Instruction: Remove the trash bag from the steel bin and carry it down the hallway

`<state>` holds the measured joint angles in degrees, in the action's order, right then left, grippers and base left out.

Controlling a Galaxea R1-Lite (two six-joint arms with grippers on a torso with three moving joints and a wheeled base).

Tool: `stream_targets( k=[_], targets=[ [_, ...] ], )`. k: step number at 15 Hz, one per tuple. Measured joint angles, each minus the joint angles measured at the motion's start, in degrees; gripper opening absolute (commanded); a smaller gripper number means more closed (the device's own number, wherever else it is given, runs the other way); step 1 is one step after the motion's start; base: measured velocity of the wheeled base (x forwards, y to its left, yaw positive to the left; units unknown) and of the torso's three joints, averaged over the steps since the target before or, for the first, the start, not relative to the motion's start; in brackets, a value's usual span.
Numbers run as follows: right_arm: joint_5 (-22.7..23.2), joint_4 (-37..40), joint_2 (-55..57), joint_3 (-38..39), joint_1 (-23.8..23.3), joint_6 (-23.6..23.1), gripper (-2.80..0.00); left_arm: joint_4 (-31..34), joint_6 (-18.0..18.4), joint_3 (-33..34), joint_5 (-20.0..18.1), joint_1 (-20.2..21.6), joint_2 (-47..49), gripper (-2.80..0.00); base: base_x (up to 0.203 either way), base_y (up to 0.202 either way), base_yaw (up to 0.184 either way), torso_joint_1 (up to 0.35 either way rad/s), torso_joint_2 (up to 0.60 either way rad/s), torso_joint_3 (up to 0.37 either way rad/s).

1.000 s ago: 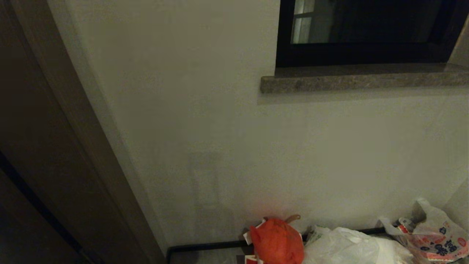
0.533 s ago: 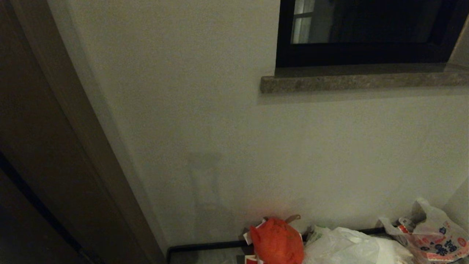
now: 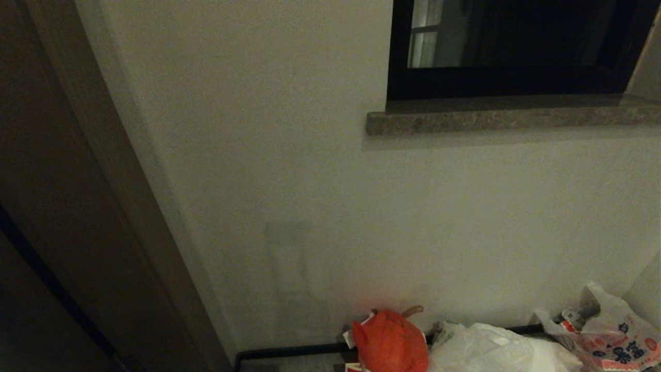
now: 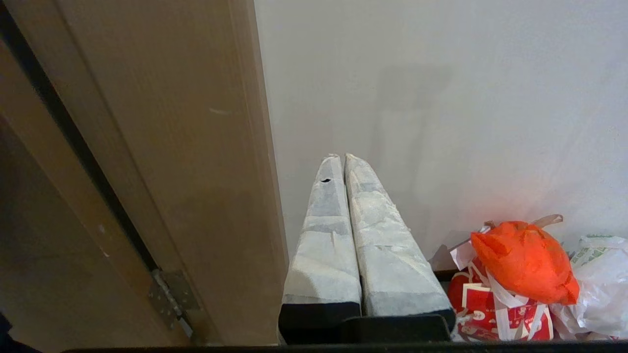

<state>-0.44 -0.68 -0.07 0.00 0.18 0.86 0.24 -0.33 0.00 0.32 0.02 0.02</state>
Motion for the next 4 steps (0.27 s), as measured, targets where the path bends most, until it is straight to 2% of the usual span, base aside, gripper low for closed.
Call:
stream_targets(
  k=[4],
  targets=[
    [-0.02, 0.06, 0.00, 0.00, -0.02, 0.02, -2.80, 0.00, 0.00, 0.00, -0.01, 0.00, 0.00, -2.80, 0.000, 0.000, 0.000, 0.002, 0.00, 0.015]
  ],
)
